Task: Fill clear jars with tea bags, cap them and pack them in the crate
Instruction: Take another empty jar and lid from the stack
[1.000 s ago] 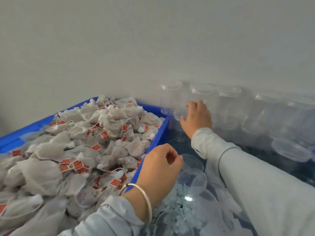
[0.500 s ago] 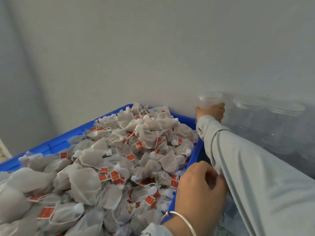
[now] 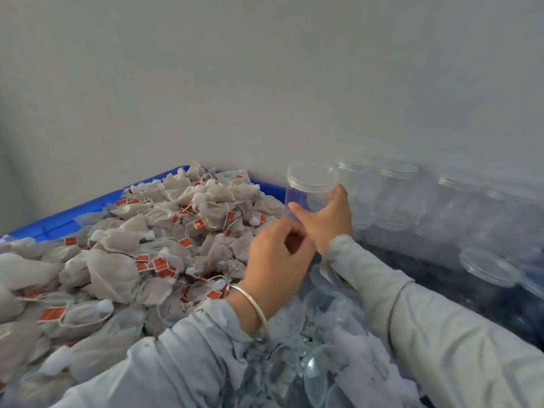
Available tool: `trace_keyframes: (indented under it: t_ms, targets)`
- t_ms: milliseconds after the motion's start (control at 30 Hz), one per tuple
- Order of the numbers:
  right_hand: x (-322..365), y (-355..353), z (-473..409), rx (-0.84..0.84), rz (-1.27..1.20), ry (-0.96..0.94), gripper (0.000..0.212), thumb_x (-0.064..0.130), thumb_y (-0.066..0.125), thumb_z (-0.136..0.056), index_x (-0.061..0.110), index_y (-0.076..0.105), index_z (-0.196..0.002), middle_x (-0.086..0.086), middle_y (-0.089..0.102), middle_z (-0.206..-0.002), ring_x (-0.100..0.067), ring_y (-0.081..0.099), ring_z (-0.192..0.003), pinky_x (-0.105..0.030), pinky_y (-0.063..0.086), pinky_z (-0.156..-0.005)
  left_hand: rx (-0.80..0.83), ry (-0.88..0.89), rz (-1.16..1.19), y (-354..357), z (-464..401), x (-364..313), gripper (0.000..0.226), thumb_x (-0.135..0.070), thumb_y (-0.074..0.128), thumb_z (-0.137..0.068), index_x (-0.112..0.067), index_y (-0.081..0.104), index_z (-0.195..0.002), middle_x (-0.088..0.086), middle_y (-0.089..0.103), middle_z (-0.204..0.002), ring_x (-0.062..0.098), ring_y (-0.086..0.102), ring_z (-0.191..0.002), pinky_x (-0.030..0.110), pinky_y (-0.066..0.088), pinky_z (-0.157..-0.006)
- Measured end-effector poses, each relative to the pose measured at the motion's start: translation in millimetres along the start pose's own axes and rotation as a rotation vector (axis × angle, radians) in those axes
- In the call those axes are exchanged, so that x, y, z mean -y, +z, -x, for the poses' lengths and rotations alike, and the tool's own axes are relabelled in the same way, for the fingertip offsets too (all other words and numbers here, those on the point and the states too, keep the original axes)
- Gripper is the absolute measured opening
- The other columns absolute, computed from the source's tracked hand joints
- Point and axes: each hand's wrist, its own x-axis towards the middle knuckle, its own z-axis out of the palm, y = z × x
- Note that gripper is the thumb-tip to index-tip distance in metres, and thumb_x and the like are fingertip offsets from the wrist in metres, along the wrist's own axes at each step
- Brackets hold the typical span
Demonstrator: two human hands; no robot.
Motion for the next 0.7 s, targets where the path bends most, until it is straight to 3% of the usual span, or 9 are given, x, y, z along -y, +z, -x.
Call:
trace_keyframes:
  t_ms: [67, 133, 200, 233, 367, 433, 500, 600, 700]
  targets:
    - [-1, -33, 30, 0.019, -0.088, 0.022, 0.061, 0.031, 0.085, -0.065, 0.027, 0.045, -0.111, 0.015, 0.053, -0.103, 0.012, 0.053, -0.086, -0.001, 0.037, -0.065, -0.08, 0.054, 0.207, -27, -7, -32, 0.024, -0.015, 0.064, -0.086, -0.024, 0.057, -0.066, -0.011, 0.055, -0.056, 0.001, 0.047, -0.052, 0.015, 0.038, -0.057]
    - [-3, -64, 60, 0.041, -0.098, 0.047, 0.065, 0.029, 0.086, -0.064, 0.031, 0.044, -0.114, 0.023, 0.05, -0.102, 0.007, 0.051, -0.094, -0.005, 0.036, -0.072, -0.073, 0.098, 0.748, -70, -19, -59, 0.027, -0.022, 0.057, -0.09, -0.024, 0.061, -0.063, -0.011, 0.056, -0.057, 0.005, 0.05, -0.052, 0.018, 0.042, -0.055]
    - [-5, -90, 89, 0.084, -0.109, 0.074, 0.066, 0.029, 0.085, -0.064, 0.036, 0.044, -0.114, 0.024, 0.05, -0.106, 0.003, 0.05, -0.102, -0.007, 0.036, -0.076, 0.184, 0.169, 1.216, -108, -25, -77, 0.044, -0.037, 0.036, -0.1, -0.024, 0.063, -0.068, -0.01, 0.055, -0.063, 0.005, 0.05, -0.056, 0.018, 0.043, -0.057]
    - [-3, -100, 103, 0.113, -0.133, 0.078, 0.066, 0.029, 0.085, -0.064, 0.041, 0.044, -0.113, 0.025, 0.051, -0.109, 0.005, 0.05, -0.104, -0.005, 0.037, -0.076, 0.261, 0.196, 1.284, -117, -26, -83, 0.053, -0.041, 0.025, -0.103, -0.025, 0.064, -0.071, -0.01, 0.055, -0.065, 0.004, 0.05, -0.057, 0.017, 0.042, -0.058]
    - [2, -121, 146, 0.227, -0.234, 0.037, 0.074, 0.034, 0.081, -0.057, 0.042, 0.043, -0.12, 0.02, 0.053, -0.122, 0.008, 0.049, -0.115, -0.014, 0.042, -0.093, -0.023, 0.211, 1.084, -95, -14, -94, 0.038, -0.029, 0.042, -0.1, -0.024, 0.062, -0.068, -0.009, 0.054, -0.057, 0.006, 0.048, -0.053, 0.019, 0.043, -0.056]
    - [1, -125, 161, 0.289, -0.196, 0.011, 0.081, 0.044, 0.078, -0.053, 0.044, 0.038, -0.124, 0.015, 0.048, -0.127, 0.003, 0.047, -0.119, -0.025, 0.042, -0.099, 0.03, 0.124, 1.051, -74, -4, -90, 0.028, -0.029, 0.05, -0.094, -0.022, 0.061, -0.069, -0.006, 0.053, -0.056, 0.009, 0.049, -0.051, 0.02, 0.043, -0.054]
    - [-2, -125, 170, 0.353, -0.201, -0.01, 0.079, 0.048, 0.075, -0.052, 0.053, 0.037, -0.121, 0.013, 0.048, -0.128, 0.001, 0.048, -0.119, -0.027, 0.044, -0.098, 0.095, 0.148, 0.738, -53, 7, -71, 0.01, -0.03, 0.061, -0.082, -0.02, 0.059, -0.078, -0.008, 0.058, -0.061, 0.01, 0.054, -0.056, 0.02, 0.046, -0.057]
    - [-7, -125, 173, 0.419, -0.265, -0.056, 0.072, 0.046, 0.076, -0.055, 0.058, 0.044, -0.117, 0.019, 0.056, -0.124, 0.0, 0.053, -0.116, -0.018, 0.045, -0.091, 0.501, 0.308, 0.141, -25, 30, -44, 0.046, -0.054, 0.068, -0.065, -0.04, 0.057, -0.107, -0.022, 0.061, -0.105, -0.005, 0.057, -0.1, 0.013, 0.044, -0.087]
    - [-20, -126, 172, 0.403, -0.234, -0.012, 0.076, 0.047, 0.078, -0.046, 0.056, 0.047, -0.115, 0.021, 0.061, -0.115, -0.001, 0.056, -0.111, -0.02, 0.047, -0.089, 0.818, 0.424, -0.182, -5, 43, -22, 0.068, -0.065, 0.066, -0.067, -0.055, 0.039, -0.129, -0.031, 0.034, -0.136, -0.014, 0.03, -0.127, 0.005, 0.024, -0.103]
